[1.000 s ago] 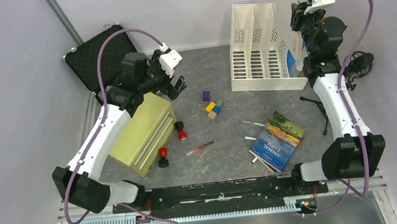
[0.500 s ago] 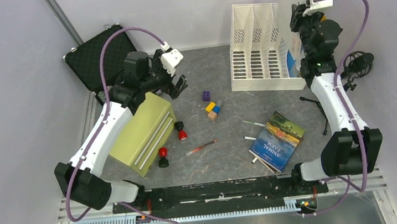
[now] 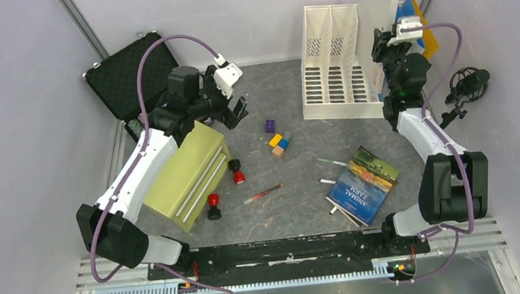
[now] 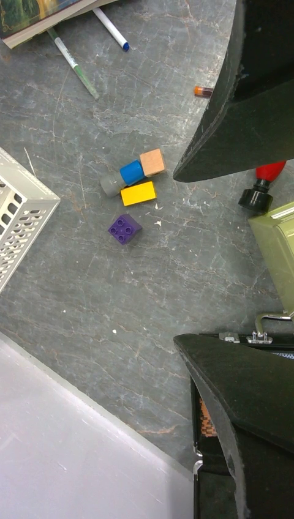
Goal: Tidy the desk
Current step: Place the folder in the storage box, then pick up the book at the corner of the board.
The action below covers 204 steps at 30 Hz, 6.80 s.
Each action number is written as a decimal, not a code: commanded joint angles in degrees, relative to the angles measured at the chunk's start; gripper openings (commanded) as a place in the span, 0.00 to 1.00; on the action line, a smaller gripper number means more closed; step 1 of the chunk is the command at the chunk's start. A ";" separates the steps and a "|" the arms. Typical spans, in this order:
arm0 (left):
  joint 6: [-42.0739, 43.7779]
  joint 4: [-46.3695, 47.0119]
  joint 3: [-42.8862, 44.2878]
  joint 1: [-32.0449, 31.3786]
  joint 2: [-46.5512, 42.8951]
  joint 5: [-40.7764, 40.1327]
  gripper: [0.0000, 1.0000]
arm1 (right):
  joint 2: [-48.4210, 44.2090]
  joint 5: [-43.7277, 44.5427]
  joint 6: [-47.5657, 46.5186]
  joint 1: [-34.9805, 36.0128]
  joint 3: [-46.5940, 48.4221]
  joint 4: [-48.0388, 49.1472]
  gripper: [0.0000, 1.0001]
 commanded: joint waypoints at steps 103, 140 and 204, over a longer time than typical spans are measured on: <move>-4.56 -4.12 8.05 -0.07 10.79 11.28 1.00 | 14.59 4.71 -7.83 -2.80 -18.19 39.05 0.75; 8.81 -6.12 -9.88 -17.87 -2.28 -3.63 1.00 | -10.28 -22.46 -55.19 -4.21 -18.12 -74.92 0.98; 11.72 -3.68 -12.19 -23.74 1.34 -9.52 1.00 | 16.67 -50.42 -58.09 -10.60 -1.72 -84.89 0.00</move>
